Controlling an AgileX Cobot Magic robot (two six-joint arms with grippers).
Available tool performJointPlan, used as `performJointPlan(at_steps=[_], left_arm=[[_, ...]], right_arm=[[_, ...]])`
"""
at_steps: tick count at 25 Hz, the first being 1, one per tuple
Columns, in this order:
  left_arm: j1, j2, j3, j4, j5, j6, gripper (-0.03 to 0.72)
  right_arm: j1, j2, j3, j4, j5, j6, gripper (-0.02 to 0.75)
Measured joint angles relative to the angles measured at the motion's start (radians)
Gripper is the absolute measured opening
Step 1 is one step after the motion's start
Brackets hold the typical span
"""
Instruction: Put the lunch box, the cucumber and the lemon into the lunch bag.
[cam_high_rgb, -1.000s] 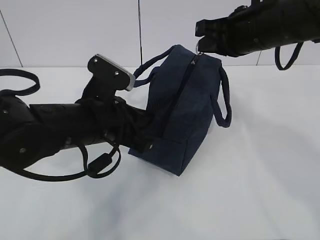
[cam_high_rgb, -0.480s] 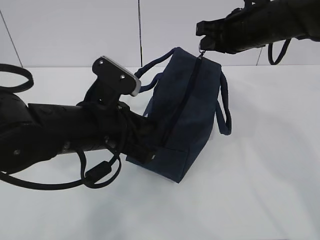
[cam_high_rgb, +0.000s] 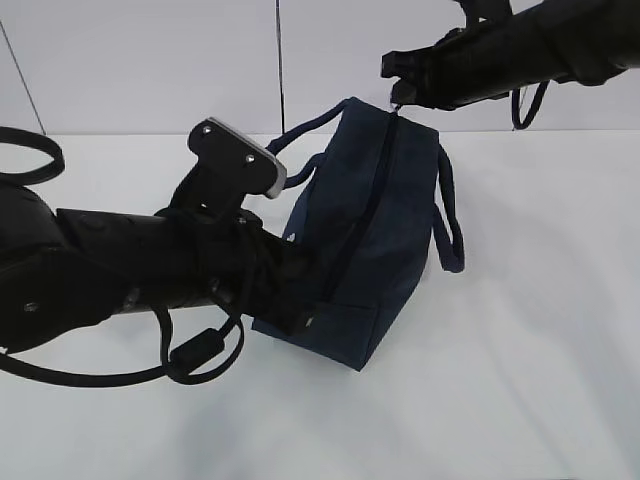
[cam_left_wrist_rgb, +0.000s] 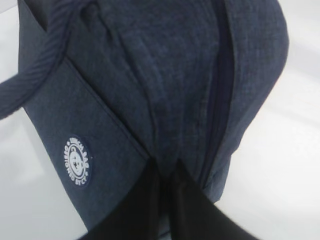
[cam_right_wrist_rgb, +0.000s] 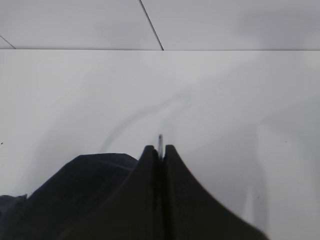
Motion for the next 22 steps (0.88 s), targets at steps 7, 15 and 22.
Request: performJointPlan(at_steps=[7, 15, 22], left_arm=[[0.0, -0.023, 0.0, -0.002, 0.018, 0.0, -0.006], [0.0, -0.023, 0.002, -0.031, 0.034, 0.0, 0.012], [0.0, -0.03, 0.002, -0.092, 0.062, 0.0, 0.326]], right_arm=[[-0.001, 0.044, -0.052, -0.011, 0.035, -0.001, 0.001], [-0.002, 0.047, -0.081, -0.016, 0.086, -0.001, 0.001], [-0.002, 0.047, -0.085, -0.016, 0.119, -0.001, 0.001]])
